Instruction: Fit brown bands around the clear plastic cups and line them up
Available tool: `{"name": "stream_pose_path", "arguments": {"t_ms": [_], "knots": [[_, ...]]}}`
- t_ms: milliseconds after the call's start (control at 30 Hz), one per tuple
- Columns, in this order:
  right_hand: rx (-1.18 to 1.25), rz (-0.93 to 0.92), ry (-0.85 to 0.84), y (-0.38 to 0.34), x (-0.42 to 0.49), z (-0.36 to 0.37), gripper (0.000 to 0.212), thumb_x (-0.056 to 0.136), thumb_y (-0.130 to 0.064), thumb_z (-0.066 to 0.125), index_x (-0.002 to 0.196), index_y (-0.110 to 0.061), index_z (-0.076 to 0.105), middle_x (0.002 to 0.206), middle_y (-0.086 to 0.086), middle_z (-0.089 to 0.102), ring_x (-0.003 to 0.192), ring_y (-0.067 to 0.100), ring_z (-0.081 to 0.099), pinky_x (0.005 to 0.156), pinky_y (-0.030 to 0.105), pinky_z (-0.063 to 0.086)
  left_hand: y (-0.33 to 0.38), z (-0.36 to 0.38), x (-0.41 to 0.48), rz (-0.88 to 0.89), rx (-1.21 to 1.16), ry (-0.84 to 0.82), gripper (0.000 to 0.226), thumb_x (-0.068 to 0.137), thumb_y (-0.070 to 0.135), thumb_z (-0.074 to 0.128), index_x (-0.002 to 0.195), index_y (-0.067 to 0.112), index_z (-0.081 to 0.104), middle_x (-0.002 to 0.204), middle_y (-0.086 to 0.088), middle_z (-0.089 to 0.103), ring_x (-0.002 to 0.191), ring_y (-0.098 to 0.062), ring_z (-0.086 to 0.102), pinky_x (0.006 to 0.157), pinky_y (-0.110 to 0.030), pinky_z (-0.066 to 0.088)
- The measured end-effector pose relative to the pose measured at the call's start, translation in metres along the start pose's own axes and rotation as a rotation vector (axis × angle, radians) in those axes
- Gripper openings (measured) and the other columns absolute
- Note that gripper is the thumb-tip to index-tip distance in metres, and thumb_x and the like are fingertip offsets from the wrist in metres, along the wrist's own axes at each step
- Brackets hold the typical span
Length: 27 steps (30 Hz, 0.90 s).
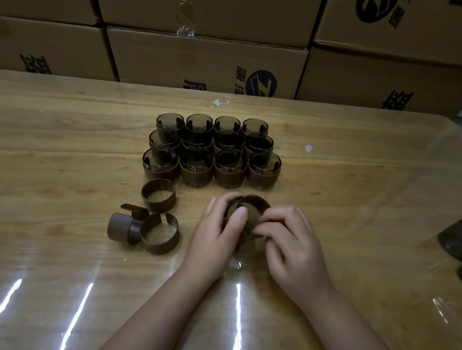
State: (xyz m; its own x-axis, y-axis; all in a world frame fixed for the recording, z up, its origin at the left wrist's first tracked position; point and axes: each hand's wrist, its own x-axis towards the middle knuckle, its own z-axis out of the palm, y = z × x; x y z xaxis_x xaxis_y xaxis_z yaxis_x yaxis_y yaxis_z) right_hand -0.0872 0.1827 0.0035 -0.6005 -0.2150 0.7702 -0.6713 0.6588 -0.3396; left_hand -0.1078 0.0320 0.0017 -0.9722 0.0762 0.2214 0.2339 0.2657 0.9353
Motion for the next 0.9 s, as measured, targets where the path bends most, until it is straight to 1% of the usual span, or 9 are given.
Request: {"name": "stream_pose_path", "arguments": {"t_ms": [67, 167, 233, 300, 433, 533, 667, 800, 900], "knots": [[0.21, 0.141, 0.1, -0.004, 0.0, 0.001, 0.029, 0.089, 0.0, 0.043, 0.103, -0.012, 0.065, 0.112, 0.0, 0.055, 0.093, 0.021, 0.059, 0.08, 0.028, 0.051, 0.0, 0.0, 0.0, -0.002, 0.008, 0.0, 0.059, 0.075, 0.066, 0.033, 0.118, 0.03, 0.053, 0.115, 0.012, 0.054, 0.107, 0.012, 0.048, 0.086, -0.005, 0.034], [0.447, 0.451, 0.192, -0.01, 0.004, 0.002, 0.024, 0.094, -0.027, 0.043, 0.114, -0.031, 0.056, 0.122, -0.013, 0.054, 0.102, 0.014, 0.06, 0.086, 0.02, 0.048, 0.001, 0.0, -0.002, 0.049, 0.105, -0.051, 0.058, 0.077, 0.064, 0.035, 0.121, 0.03, 0.053, 0.114, 0.013, 0.052, 0.11, 0.001, 0.05, 0.092, -0.022, 0.041], [0.603, 0.645, 0.102, -0.011, 0.006, 0.002, 0.035, 0.09, -0.046, 0.043, 0.122, -0.035, 0.052, 0.123, -0.013, 0.06, 0.113, 0.004, 0.058, 0.09, 0.012, 0.043, 0.003, 0.0, -0.005, 0.129, 0.188, -0.091, 0.061, 0.078, 0.063, 0.039, 0.124, 0.026, 0.054, 0.113, 0.012, 0.052, 0.111, -0.009, 0.051, 0.092, -0.029, 0.042], [0.692, 0.766, -0.025, -0.008, 0.006, 0.001, 0.042, 0.089, -0.053, 0.042, 0.126, -0.036, 0.052, 0.118, -0.014, 0.065, 0.114, -0.005, 0.057, 0.088, 0.006, 0.041, 0.004, 0.001, -0.006, 0.196, 0.245, -0.116, 0.06, 0.08, 0.063, 0.041, 0.125, 0.026, 0.055, 0.113, 0.012, 0.052, 0.111, -0.012, 0.051, 0.09, -0.029, 0.043], [0.707, 0.837, -0.154, -0.005, 0.006, 0.004, 0.05, 0.089, -0.055, 0.032, 0.118, -0.029, 0.064, 0.115, -0.012, 0.068, 0.109, -0.008, 0.059, 0.087, 0.004, 0.041, 0.005, 0.0, -0.006, 0.205, 0.246, -0.11, 0.052, 0.079, 0.063, 0.043, 0.122, 0.034, 0.053, 0.113, 0.014, 0.052, 0.111, -0.011, 0.051, 0.09, -0.029, 0.043], [0.709, 0.853, -0.138, -0.003, 0.007, 0.005, 0.047, 0.096, -0.056, 0.033, 0.109, -0.027, 0.068, 0.106, -0.013, 0.073, 0.104, -0.004, 0.063, 0.087, 0.008, 0.044, 0.003, 0.0, -0.006, 0.185, 0.224, -0.111, 0.053, 0.079, 0.063, 0.042, 0.122, 0.033, 0.053, 0.113, 0.012, 0.052, 0.112, -0.011, 0.051, 0.091, -0.033, 0.044], [0.711, 0.887, -0.083, -0.003, 0.01, 0.007, 0.042, 0.088, -0.05, 0.033, 0.096, -0.031, 0.07, 0.094, -0.023, 0.073, 0.095, -0.007, 0.065, 0.077, 0.005, 0.044, 0.003, 0.0, -0.004, 0.189, 0.181, -0.094, 0.033, 0.081, 0.058, 0.044, 0.113, 0.053, 0.046, 0.111, 0.016, 0.052, 0.11, -0.01, 0.052, 0.091, -0.032, 0.044], [0.67, 0.927, -0.032, -0.002, 0.009, 0.011, 0.045, 0.086, -0.054, 0.034, 0.087, -0.029, 0.071, 0.084, -0.018, 0.074, 0.084, -0.005, 0.067, 0.07, 0.007, 0.045, 0.002, 0.0, -0.004, 0.188, 0.185, -0.087, 0.029, 0.082, 0.057, 0.044, 0.111, 0.054, 0.043, 0.111, 0.021, 0.05, 0.11, -0.006, 0.051, 0.092, -0.025, 0.041], [0.594, 0.979, -0.013, 0.001, 0.009, 0.014, 0.052, 0.088, -0.055, 0.033, 0.081, -0.02, 0.071, 0.074, -0.006, 0.072, 0.073, -0.004, 0.065, 0.063, 0.009, 0.046, 0.0, 0.002, -0.005, 0.151, 0.216, -0.087, 0.036, 0.079, 0.062, 0.042, 0.113, 0.051, 0.038, 0.112, 0.026, 0.047, 0.11, -0.001, 0.048, 0.089, -0.017, 0.037]]}}
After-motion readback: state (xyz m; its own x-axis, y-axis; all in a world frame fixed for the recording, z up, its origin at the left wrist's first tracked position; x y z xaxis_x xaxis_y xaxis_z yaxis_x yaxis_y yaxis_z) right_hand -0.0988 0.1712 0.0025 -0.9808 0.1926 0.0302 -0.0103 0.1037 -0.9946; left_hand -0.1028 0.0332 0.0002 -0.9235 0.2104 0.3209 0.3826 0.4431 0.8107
